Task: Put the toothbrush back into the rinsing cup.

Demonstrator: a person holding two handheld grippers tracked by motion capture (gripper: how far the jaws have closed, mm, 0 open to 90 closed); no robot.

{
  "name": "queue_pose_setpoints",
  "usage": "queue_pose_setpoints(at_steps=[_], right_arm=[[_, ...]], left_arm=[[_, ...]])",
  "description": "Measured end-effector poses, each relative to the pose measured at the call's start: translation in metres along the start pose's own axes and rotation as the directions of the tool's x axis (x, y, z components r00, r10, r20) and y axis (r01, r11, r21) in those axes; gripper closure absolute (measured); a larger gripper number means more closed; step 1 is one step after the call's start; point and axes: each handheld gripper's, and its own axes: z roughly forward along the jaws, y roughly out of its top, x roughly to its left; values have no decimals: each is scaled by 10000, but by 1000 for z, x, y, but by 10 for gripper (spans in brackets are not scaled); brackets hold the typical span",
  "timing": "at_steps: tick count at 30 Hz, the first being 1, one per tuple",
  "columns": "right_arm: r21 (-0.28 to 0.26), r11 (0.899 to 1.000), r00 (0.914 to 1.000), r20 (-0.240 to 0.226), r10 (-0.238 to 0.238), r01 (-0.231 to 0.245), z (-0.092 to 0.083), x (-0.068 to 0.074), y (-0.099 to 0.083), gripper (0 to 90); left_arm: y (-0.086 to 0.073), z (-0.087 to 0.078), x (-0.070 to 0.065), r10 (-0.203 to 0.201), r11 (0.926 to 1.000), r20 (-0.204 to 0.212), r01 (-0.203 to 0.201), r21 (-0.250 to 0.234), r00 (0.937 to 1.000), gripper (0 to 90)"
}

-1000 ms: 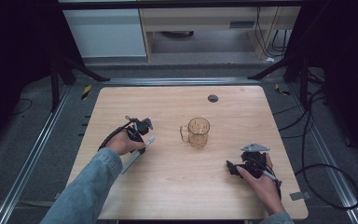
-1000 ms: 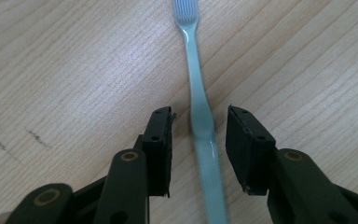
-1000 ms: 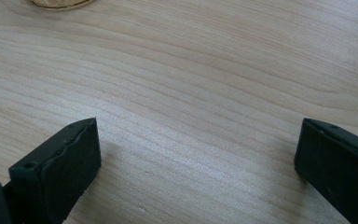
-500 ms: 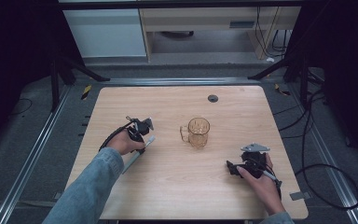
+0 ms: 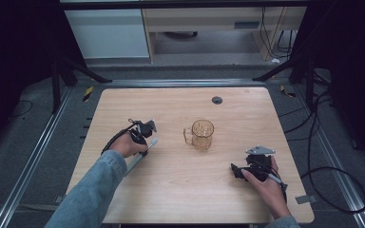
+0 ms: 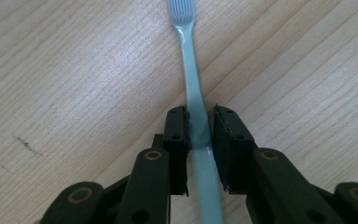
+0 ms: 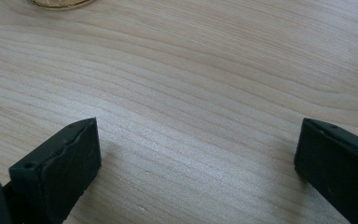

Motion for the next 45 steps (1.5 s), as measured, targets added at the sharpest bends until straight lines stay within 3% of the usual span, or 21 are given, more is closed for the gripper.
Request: queue_pose_setpoints(at_steps=[6, 14, 19, 22, 26, 34, 41, 45], right_arm=[[-1, 10000, 10000, 2, -4, 4, 0, 0, 0, 7], [-1, 10000, 10000, 3, -9, 9, 0, 0, 0, 7], [-2, 10000, 10000, 3, -9, 9, 0, 0, 0, 7], [1, 10000, 10000, 6, -18, 18, 0, 0, 0, 7], [3, 10000, 10000, 14, -21, 21, 0, 0, 0, 5], [15, 10000, 10000, 20, -32, 32, 0, 0, 0, 5], [7, 10000, 10000, 31, -69, 69, 0, 0, 0, 5], [8, 9999, 9999, -9, -117, 117, 0, 0, 0, 5]], left_arm=[[-1, -1, 0, 0, 10000, -42, 0, -36, 10000, 781], [-5, -15, -2, -37, 9975, -244, 20, -707, 9997, 787], [-9, -26, -3, -94, 9913, -318, 52, -1315, 9994, 787], [-12, -35, -5, -84, 9834, -311, 26, -1812, 9995, 787], [-13, -48, -11, 45, 9656, -440, -158, -2596, 9990, 787], [-6, -61, -26, 104, 9151, -252, -196, -4028, 9996, 787], [-1, -71, -39, -38, 8588, -408, -176, -5120, 9992, 788], [-1, -75, -42, -123, 8349, -451, -146, -5502, 9989, 788]])
